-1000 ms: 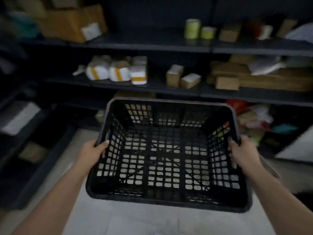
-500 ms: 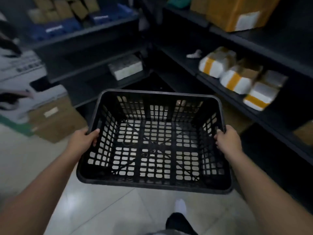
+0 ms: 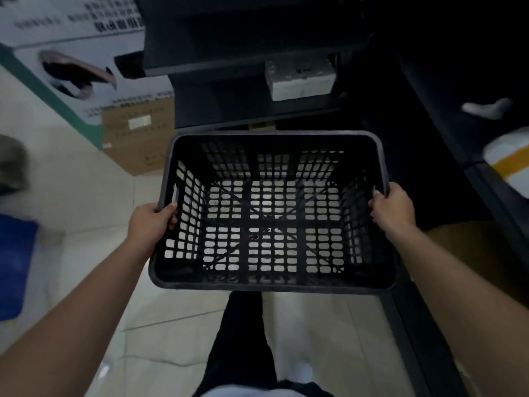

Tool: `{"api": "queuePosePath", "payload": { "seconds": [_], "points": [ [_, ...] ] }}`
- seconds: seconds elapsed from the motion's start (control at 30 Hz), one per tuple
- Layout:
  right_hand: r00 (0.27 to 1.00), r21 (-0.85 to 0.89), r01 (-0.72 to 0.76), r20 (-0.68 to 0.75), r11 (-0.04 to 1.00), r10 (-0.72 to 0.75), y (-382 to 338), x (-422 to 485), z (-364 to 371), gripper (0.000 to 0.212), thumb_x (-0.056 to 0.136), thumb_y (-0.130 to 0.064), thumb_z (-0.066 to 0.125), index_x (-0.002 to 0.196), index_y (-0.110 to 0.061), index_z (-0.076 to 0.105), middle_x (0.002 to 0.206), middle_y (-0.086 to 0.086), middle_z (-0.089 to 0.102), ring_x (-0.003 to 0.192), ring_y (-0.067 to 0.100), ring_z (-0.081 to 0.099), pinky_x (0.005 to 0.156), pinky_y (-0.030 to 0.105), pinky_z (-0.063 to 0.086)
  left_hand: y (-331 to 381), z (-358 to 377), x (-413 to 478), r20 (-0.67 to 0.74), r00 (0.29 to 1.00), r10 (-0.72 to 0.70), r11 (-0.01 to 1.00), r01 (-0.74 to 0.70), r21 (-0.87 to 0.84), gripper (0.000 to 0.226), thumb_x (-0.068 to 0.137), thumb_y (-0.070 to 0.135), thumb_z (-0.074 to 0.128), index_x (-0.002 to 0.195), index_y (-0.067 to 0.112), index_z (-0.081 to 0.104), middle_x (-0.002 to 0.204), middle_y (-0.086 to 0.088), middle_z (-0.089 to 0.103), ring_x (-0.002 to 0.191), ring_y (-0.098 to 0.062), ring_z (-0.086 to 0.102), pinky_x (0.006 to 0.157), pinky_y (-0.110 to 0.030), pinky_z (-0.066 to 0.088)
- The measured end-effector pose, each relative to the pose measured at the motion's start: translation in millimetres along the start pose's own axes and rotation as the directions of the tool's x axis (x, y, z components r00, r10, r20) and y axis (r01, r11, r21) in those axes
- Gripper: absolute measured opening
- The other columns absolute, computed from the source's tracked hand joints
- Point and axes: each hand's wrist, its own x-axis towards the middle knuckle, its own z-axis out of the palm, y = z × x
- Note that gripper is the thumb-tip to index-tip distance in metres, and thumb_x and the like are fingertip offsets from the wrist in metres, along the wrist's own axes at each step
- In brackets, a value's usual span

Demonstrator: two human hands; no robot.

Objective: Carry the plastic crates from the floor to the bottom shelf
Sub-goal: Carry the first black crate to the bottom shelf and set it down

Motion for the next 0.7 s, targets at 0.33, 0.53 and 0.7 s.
{"api": "queuePosePath", "payload": {
  "seconds": [0.33, 0.53, 0.7],
  "points": [
    [0.999, -0.128, -0.023, 0.032, 0.992, 0.027, -29.5, 208.9, 177.9, 0.025, 0.1, -0.026, 0.041, 0.108, -0.006, 0.053, 0.101, 0.017, 0.066, 0.091, 0.035, 0.062, 0.072, 0.038, 0.047, -27.8, 129.9, 228.1, 0.062, 0.975, -0.212, 0.977, 0.211, 0.015, 0.027, 0.09, 0.036, 0.066, 0.077, 0.014, 0.071, 0.064, -0.001, 0.071, 0.06, -0.019, 0.063, 0.074, -0.039, 0.055],
    [0.996, -0.147, -0.054, 0.058, 0.988, 0.063, 28.1, 322.4, 305.6, 0.025, 0.1, -0.025, 0.041, 0.114, -0.006, 0.051, 0.106, 0.02, 0.064, 0.095, 0.04, 0.061, 0.075, 0.042, 0.048, -82.5, 245.6, 345.4, -0.001, 0.966, -0.26, 0.965, 0.26, 0.028, 0.033, 0.092, 0.036, 0.063, 0.075, 0.008, 0.068, 0.068, -0.007, 0.067, 0.062, -0.024, 0.06, 0.074, -0.04, 0.053],
    [0.994, -0.117, -0.04, 0.093, 0.992, 0.051, 83.1, 402.4, 400.5, 0.021, 0.098, -0.02, 0.04, 0.112, -0.008, 0.051, 0.102, 0.018, 0.065, 0.093, 0.04, 0.061, 0.08, 0.048, 0.051, -136.7, 335.8, 420.7, -0.071, 0.966, -0.249, 0.964, 0.254, 0.072, 0.037, 0.092, 0.041, 0.057, 0.074, 0.01, 0.066, 0.064, -0.003, 0.067, 0.06, -0.022, 0.063, 0.055, -0.027, 0.043]
  ]
}}
